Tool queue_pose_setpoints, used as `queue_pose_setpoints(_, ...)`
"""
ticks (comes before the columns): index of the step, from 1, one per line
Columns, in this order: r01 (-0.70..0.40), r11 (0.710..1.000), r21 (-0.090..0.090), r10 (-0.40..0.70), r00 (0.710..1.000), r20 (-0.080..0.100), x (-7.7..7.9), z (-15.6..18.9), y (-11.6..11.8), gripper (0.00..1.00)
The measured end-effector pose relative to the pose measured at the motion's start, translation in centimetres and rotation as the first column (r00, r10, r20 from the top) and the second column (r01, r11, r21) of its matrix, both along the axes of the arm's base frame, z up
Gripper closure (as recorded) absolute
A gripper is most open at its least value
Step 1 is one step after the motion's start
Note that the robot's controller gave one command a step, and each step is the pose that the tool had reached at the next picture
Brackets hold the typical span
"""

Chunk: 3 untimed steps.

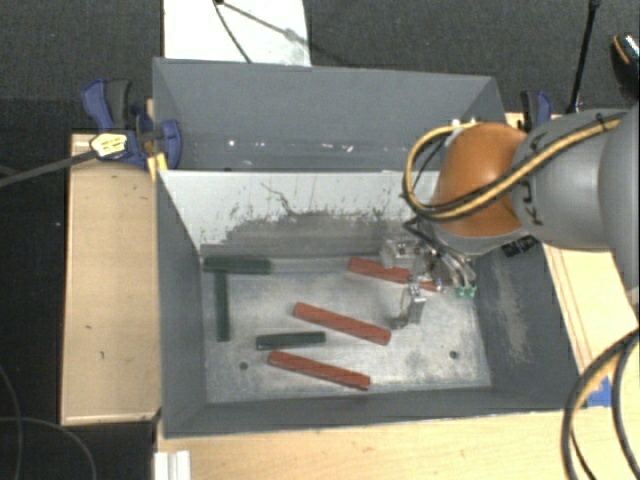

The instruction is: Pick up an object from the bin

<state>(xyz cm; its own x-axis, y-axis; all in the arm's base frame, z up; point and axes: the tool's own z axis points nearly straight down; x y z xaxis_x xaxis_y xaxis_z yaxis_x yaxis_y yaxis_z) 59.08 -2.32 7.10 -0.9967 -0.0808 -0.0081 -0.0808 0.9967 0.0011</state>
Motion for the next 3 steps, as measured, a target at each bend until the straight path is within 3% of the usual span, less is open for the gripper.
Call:
queue_pose_setpoints(1, -0.173, 0.985, 0.0, 0.173, 0.985, -0.005, -6.0, 6.0, 4.1, 0.0)
queue_pose_setpoints(2, -0.246, 0.969, -0.001, 0.246, 0.969, -0.012, -4.0, -0.4, 3.9, 0.0)
queue_pose_setpoints(3, -0.248, 0.969, -0.002, 0.248, 0.969, -0.009, -3.9, 0.0, 3.9, 1.0)
